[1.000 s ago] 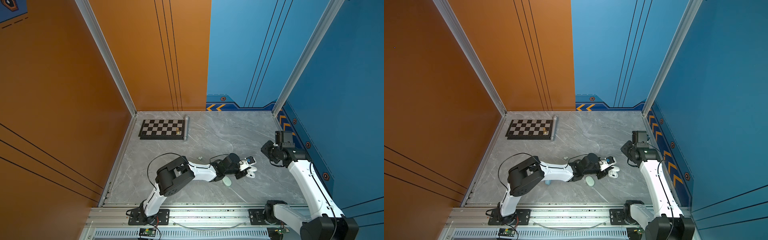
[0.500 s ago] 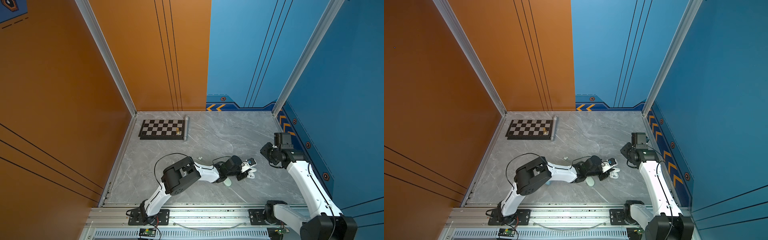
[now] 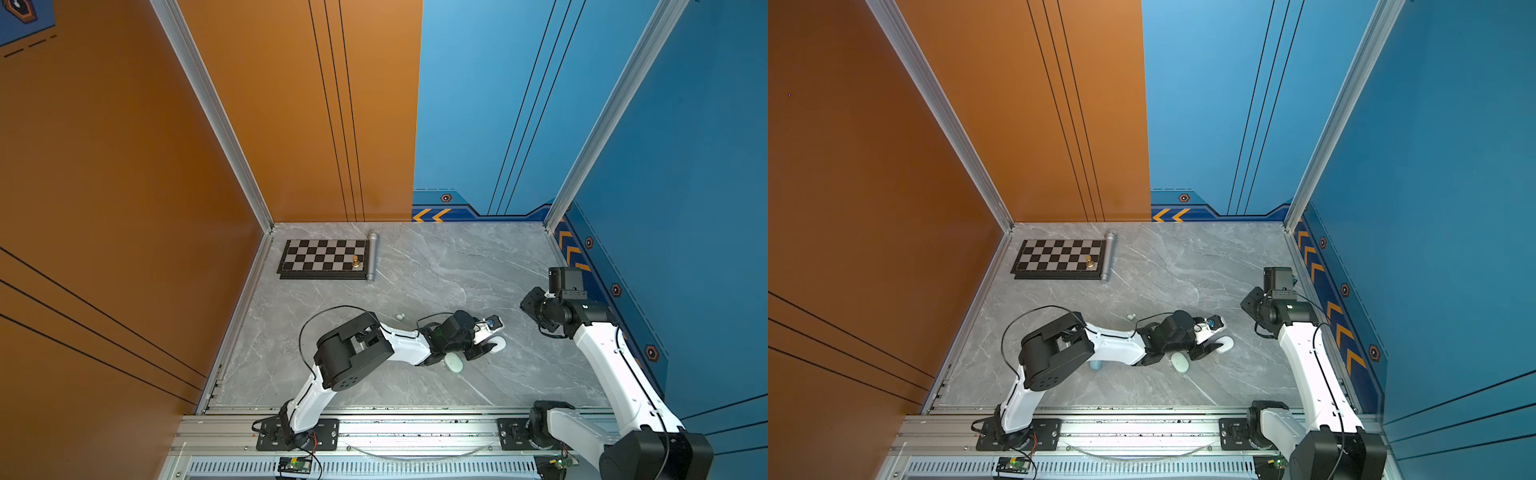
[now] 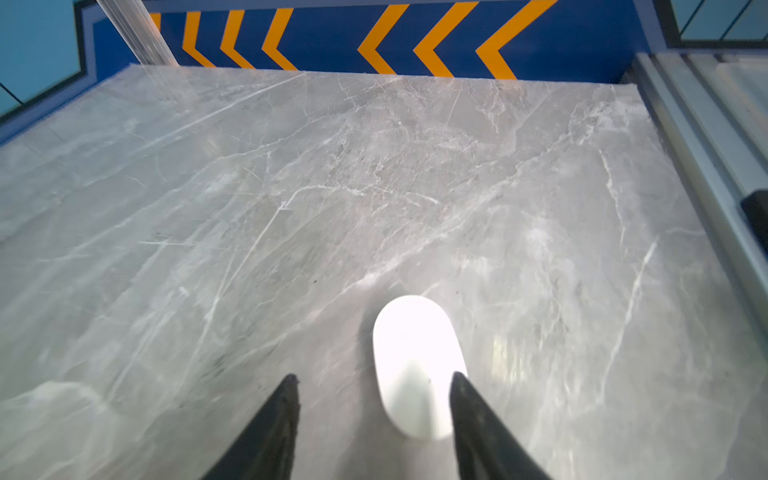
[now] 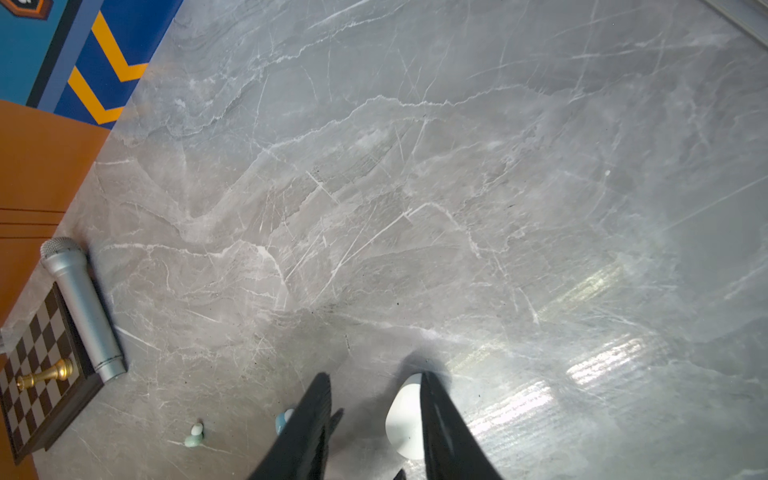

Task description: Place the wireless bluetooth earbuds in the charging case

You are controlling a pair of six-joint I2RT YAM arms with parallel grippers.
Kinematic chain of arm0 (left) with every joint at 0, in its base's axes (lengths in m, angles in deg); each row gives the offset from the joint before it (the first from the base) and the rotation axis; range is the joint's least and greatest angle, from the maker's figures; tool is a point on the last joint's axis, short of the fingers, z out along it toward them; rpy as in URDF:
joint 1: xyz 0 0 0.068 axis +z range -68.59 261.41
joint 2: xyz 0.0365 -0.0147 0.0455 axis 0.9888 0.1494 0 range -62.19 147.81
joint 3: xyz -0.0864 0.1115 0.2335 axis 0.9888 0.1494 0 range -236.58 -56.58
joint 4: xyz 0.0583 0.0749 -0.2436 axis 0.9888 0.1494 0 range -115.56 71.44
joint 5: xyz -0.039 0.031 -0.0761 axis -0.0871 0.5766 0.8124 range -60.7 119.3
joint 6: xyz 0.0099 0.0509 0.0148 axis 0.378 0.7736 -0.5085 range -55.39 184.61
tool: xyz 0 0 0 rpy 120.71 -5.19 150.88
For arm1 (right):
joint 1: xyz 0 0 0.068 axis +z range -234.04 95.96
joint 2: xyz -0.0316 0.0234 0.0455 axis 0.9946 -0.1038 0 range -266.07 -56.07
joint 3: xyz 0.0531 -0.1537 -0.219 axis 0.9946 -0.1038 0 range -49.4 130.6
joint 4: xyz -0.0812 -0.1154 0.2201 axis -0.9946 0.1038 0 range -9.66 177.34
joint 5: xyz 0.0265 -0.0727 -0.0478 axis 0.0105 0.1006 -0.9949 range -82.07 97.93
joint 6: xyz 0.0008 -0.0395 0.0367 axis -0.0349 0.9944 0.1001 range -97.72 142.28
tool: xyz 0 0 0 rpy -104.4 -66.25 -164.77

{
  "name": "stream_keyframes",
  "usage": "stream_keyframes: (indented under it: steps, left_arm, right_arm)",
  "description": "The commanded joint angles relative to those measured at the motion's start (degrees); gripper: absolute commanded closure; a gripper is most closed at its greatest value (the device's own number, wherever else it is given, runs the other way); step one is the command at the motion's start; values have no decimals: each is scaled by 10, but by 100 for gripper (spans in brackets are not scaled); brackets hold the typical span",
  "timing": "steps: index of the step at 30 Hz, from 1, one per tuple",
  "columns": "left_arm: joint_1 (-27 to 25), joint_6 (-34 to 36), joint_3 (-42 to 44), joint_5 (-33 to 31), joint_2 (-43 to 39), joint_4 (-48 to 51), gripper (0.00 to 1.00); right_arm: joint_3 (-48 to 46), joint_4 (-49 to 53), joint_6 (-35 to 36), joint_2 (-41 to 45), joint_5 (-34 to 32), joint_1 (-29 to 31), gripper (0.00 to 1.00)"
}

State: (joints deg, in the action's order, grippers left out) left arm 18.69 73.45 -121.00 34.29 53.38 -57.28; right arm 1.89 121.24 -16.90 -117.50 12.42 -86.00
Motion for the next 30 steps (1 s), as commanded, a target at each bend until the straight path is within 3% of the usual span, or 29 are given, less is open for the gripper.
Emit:
stream_keyframes:
  steps: [1,3,7,10,12,16,19,23,30]
  left_arm:
    - [5,13,49,-42,-152,-5,24]
    - [5,5,101,-67,-246,40,16]
    - [6,-35,142,-116,-435,222,0]
    - [13,-110,167,-169,-553,345,2]
    - [24,-159,199,-197,-621,398,2]
    - [47,-217,279,-228,-740,419,2]
    - [64,-240,308,-256,-789,419,2]
    - [102,-250,305,-201,-787,444,2]
    - [134,-254,282,-162,-741,464,2]
  right_arm:
    - [14,30,71,-18,4,22,53]
    - [21,46,85,-34,8,41,51]
    - [38,63,108,-77,80,101,51]
    - [58,65,160,-101,134,198,49]
    - [68,71,193,-114,135,264,48]
    - [74,90,241,-153,114,361,45]
    - [71,101,267,-184,87,403,43]
    - [72,118,284,-230,31,454,41]
    - [82,131,276,-294,-8,479,38]
